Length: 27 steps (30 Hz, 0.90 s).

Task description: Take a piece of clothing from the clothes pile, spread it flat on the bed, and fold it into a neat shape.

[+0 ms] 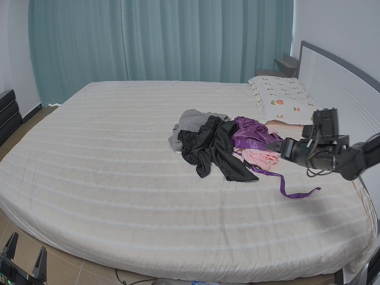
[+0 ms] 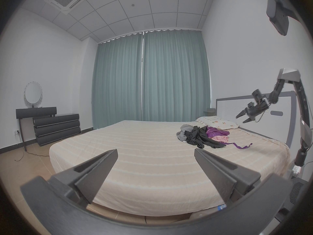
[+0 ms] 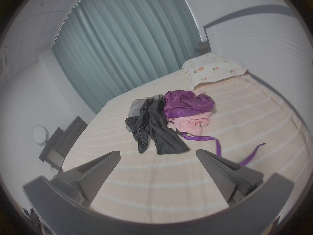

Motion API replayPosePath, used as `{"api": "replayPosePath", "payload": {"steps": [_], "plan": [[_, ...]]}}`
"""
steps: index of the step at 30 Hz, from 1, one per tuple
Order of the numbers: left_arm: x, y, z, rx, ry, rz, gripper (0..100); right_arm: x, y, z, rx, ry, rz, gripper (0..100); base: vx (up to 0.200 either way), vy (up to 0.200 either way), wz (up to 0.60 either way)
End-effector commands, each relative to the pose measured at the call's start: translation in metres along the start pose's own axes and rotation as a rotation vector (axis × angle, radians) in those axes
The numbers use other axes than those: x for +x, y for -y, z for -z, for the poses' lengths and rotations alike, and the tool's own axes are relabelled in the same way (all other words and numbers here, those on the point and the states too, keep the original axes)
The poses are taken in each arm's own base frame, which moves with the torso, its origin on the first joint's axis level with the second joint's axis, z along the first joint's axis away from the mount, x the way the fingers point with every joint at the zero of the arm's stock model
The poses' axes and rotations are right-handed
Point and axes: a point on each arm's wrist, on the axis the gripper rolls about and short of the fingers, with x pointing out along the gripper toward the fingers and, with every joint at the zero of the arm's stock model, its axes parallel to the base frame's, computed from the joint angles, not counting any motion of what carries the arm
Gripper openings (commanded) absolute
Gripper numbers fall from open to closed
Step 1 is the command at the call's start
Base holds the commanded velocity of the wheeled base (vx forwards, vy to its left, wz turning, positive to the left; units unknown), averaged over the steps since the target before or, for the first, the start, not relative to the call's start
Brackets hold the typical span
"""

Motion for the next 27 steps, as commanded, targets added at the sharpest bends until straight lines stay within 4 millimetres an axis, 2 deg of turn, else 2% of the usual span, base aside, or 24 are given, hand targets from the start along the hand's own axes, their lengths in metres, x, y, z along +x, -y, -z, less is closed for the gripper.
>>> {"api": "replayPosePath", "payload": {"steps": [1, 3, 13, 23, 27], "plan": [[0.000, 0.000, 0.005, 0.000, 0.000, 0.000, 100, 0.180, -0.015, 0.061, 0.199, -0.147, 0.049, 100, 0.000, 0.000, 0.00], [0.000, 0.000, 0.005, 0.000, 0.000, 0.000, 100, 0.189, -0.014, 0.066, 0.214, -0.162, 0.059, 100, 0.000, 0.000, 0.00], [0.000, 0.000, 0.005, 0.000, 0.000, 0.000, 100, 0.198, 0.002, 0.072, 0.219, -0.176, 0.114, 100, 0.000, 0.000, 0.00], [0.000, 0.000, 0.005, 0.000, 0.000, 0.000, 100, 0.213, 0.002, 0.074, 0.207, -0.155, 0.176, 100, 0.000, 0.000, 0.00], [0.000, 0.000, 0.005, 0.000, 0.000, 0.000, 100, 0.222, 0.005, 0.081, 0.212, -0.167, 0.187, 100, 0.000, 0.000, 0.00]]}}
